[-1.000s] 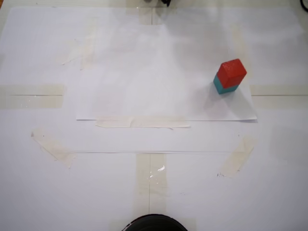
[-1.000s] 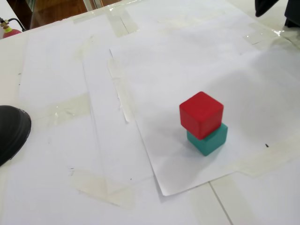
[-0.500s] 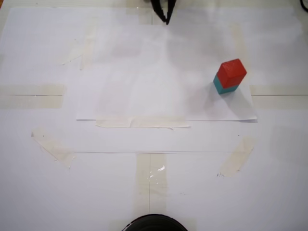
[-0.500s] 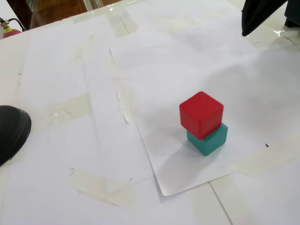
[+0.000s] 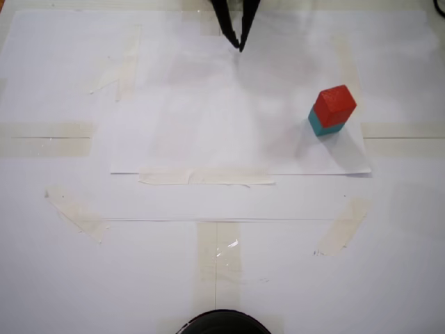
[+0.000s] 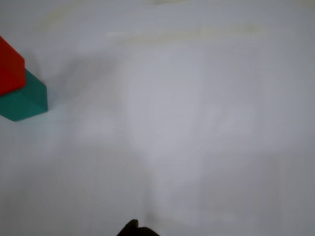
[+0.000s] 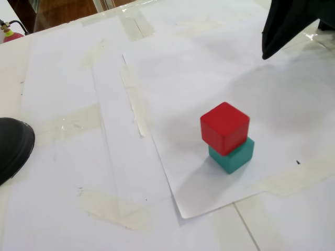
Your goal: Put the red cube on the top of the blue cube.
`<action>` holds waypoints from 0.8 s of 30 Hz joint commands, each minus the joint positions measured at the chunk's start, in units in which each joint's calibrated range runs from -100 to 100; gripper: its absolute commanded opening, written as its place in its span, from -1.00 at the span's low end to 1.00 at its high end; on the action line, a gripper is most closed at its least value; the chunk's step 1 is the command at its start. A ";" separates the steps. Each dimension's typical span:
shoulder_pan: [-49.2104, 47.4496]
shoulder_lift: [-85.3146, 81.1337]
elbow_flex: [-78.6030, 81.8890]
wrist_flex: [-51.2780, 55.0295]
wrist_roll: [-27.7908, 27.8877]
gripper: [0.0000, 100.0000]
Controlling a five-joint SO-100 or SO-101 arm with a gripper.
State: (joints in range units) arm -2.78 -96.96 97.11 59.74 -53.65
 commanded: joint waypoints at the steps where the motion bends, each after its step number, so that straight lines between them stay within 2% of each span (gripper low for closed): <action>1: -0.17 -0.46 0.17 -2.30 0.29 -1.00; 24: -0.48 -0.46 2.80 -5.56 0.34 -1.00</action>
State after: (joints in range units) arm -2.78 -96.96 99.10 55.84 -53.65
